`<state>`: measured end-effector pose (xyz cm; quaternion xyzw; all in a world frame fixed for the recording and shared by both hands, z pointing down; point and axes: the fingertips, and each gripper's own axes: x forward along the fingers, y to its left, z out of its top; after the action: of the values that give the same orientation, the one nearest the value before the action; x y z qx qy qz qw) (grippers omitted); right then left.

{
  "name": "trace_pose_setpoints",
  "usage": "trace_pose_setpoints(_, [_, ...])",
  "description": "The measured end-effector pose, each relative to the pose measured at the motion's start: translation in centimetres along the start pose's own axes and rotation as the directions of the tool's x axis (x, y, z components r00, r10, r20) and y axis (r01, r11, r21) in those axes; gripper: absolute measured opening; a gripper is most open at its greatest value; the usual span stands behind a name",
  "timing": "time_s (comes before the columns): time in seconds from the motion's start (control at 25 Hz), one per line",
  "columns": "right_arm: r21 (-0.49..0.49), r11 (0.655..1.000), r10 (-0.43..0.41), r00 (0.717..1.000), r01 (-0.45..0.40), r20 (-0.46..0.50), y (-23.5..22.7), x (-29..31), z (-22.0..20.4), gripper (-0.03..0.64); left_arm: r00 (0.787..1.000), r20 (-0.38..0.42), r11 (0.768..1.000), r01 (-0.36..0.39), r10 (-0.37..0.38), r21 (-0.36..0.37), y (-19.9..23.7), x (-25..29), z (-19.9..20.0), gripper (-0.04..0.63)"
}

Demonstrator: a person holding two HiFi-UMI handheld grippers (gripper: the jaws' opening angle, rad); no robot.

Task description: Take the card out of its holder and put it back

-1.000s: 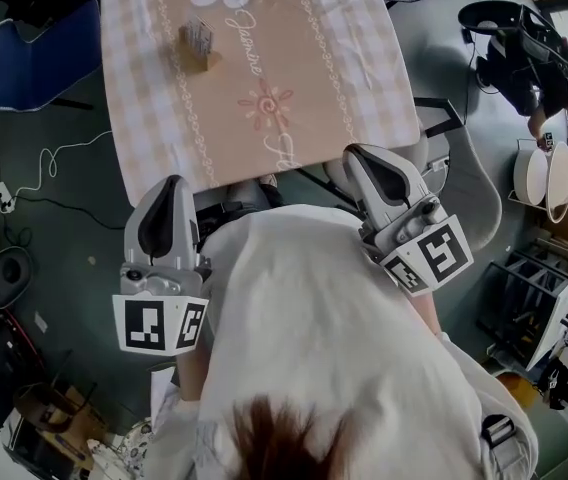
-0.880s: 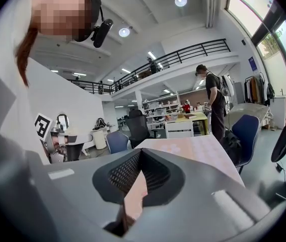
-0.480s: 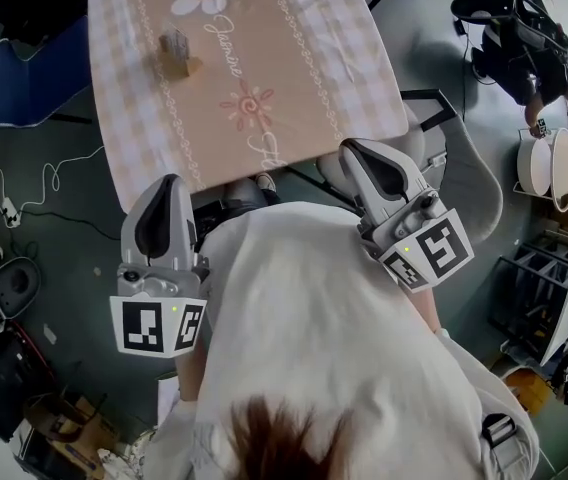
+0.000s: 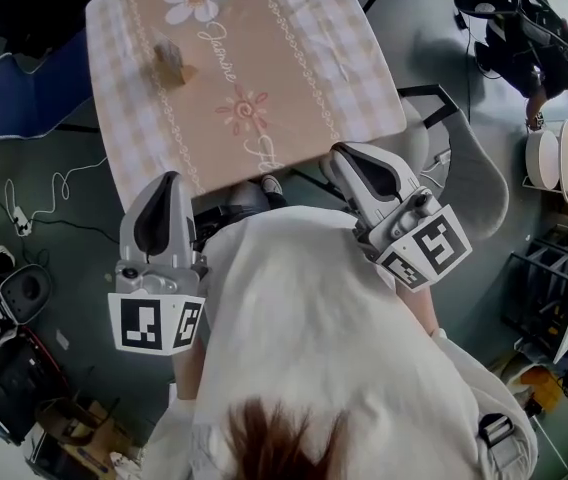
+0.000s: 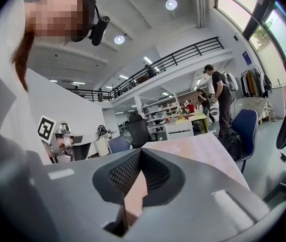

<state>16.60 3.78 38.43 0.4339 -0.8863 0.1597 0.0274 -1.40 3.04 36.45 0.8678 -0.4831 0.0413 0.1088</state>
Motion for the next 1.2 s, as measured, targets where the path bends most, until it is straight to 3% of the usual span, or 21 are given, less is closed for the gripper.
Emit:
trace_pose_setpoints(0.36, [0.013, 1.000, 0.006, 1.000, -0.006, 0.020, 0.1, -0.5, 0.3, -0.002, 0.999, -0.014, 0.999, 0.034, -0.034, 0.006, -0.8, 1.0, 0.9, 0.000])
trace_pose_setpoints(0.6, [0.009, 1.000, 0.004, 1.000, -0.004, 0.019, 0.1, -0.3, 0.3, -0.002, 0.998, -0.058, 0.994, 0.026, -0.020, 0.108, -0.8, 0.5, 0.1, 0.000])
trace_pose_setpoints(0.76, [-0.001, 1.000, -0.002, 1.000, 0.002, 0.014, -0.1, -0.3, 0.2, -0.002, 0.998, -0.054, 0.998, 0.024, -0.021, 0.062, -0.6, 0.6, -0.3, 0.000])
trace_pose_setpoints(1.2, [-0.015, 1.000, -0.005, 1.000, 0.005, 0.009, 0.1, 0.0, 0.3, -0.002, 0.998, -0.052, 0.999, 0.039, -0.037, 0.034, -0.4, 0.8, -0.1, 0.000])
